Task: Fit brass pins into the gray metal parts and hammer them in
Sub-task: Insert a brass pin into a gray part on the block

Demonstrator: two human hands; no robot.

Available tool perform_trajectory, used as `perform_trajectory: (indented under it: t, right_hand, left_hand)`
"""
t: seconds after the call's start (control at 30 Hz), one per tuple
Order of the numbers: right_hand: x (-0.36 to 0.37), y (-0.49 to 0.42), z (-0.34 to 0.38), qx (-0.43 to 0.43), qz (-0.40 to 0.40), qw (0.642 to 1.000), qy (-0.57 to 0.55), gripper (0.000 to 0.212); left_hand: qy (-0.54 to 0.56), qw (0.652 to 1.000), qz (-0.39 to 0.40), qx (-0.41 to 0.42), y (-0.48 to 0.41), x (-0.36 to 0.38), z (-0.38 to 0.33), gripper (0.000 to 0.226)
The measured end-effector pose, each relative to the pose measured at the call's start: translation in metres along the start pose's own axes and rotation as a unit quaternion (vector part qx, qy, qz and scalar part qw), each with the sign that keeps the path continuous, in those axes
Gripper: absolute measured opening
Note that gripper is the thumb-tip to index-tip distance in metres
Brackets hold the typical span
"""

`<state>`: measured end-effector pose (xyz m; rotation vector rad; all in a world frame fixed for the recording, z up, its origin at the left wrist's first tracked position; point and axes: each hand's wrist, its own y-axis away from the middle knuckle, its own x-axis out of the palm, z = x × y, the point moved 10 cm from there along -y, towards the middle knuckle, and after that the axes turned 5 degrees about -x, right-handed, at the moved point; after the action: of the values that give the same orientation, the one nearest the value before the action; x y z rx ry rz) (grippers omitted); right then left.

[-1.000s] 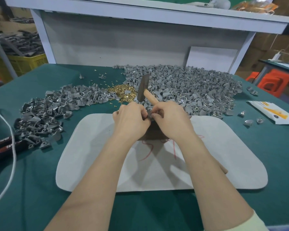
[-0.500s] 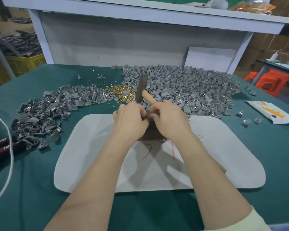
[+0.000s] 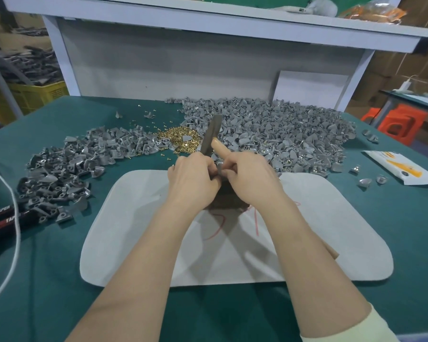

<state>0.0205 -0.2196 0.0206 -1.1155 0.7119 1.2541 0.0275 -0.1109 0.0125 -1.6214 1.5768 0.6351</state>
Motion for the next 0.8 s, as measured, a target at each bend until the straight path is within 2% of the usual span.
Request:
perform_trajectory:
  t: [0.07,0.13,0.27,0.37,0.5,0.63,0.8]
  right_hand:
    - [0.001,0.0,-0.003,0.002,-0.006,0.999,-0.036,0.014]
    - [-0.003,0.0,-0.008,0.004,-0.027,0.995,-0.093,0.019]
    - [-0.032,0.013,-0.014,-0.034,-0.097,0.974,-0.201,0.042]
    - [-0.046,0.021,-0.023,-0.028,-0.124,0.979,-0.157,0.047]
    - [-0.038,0.029,-0.02,-0.036,-0.112,0.986,-0.12,0.043]
    - [-0.048,0.037,-0.006,-0.068,-0.144,0.98,-0.122,0.042]
    - [-0.05,0.04,0.0,-0.078,-0.124,0.984,-0.097,0.044]
  left_hand:
    - [0.006,1.0,-0.003,-0.003,0.0,0.0,0.001,0.01]
    - [0.008,1.0,-0.006,-0.008,0.0,-0.001,0.003,0.011]
    - [-0.003,0.998,-0.037,-0.05,-0.004,-0.01,0.017,0.009]
    - [-0.001,0.996,-0.058,-0.074,-0.006,-0.016,0.027,0.006]
    - [0.007,0.994,-0.057,-0.091,-0.006,-0.016,0.03,0.008]
    - [0.016,0.994,-0.059,-0.096,-0.006,-0.015,0.033,0.01]
    - [0.021,0.994,-0.059,-0.09,-0.005,-0.015,0.033,0.009]
